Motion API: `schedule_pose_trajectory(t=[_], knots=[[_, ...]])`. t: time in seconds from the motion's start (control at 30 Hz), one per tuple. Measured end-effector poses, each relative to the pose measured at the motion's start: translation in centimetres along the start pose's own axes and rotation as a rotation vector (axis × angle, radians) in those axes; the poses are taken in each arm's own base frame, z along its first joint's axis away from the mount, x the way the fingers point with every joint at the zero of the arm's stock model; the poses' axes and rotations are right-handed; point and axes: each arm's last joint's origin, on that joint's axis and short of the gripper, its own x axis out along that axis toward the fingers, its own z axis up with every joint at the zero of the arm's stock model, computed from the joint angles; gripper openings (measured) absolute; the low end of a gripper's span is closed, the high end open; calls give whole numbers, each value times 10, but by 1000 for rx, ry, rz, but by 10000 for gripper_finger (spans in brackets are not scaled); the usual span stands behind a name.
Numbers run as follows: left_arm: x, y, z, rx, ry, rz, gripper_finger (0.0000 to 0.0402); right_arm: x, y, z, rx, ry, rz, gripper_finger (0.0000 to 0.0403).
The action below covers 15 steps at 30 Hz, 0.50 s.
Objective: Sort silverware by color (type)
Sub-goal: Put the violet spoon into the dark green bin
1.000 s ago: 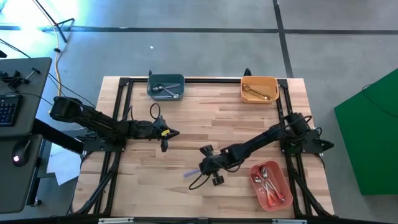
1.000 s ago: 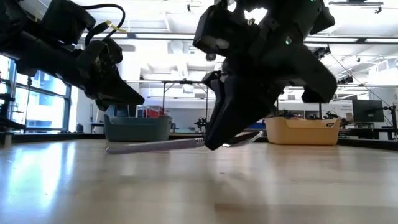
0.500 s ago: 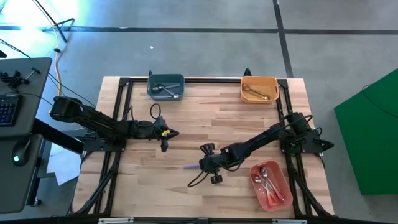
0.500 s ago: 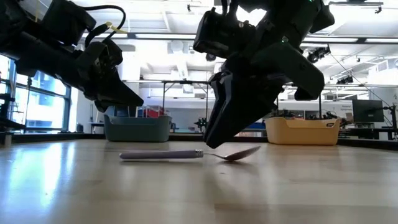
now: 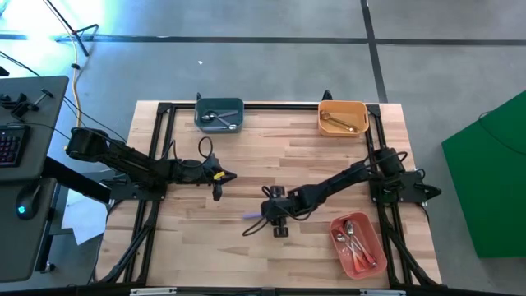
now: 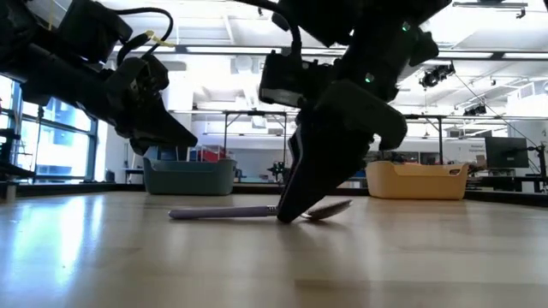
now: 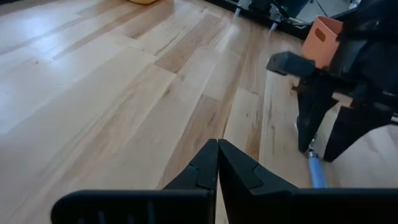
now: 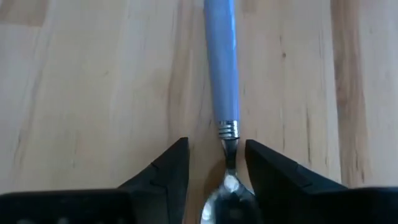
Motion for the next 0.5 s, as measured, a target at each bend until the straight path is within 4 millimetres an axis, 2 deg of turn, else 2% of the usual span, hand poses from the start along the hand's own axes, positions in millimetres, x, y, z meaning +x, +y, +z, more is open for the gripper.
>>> schedule_pose_trajectory(t=[0.13,0.33,0.5], knots=[[0,-1,0,-48,13,-25,3,4,0,-1,-21,5,10,114],[0,-5,-2,-88,71,-159,10,4,1,0,-114,-13,-18,15],[0,-20,-2,-77,152,-265,60,4,-4,5,-156,-20,-84,17]])
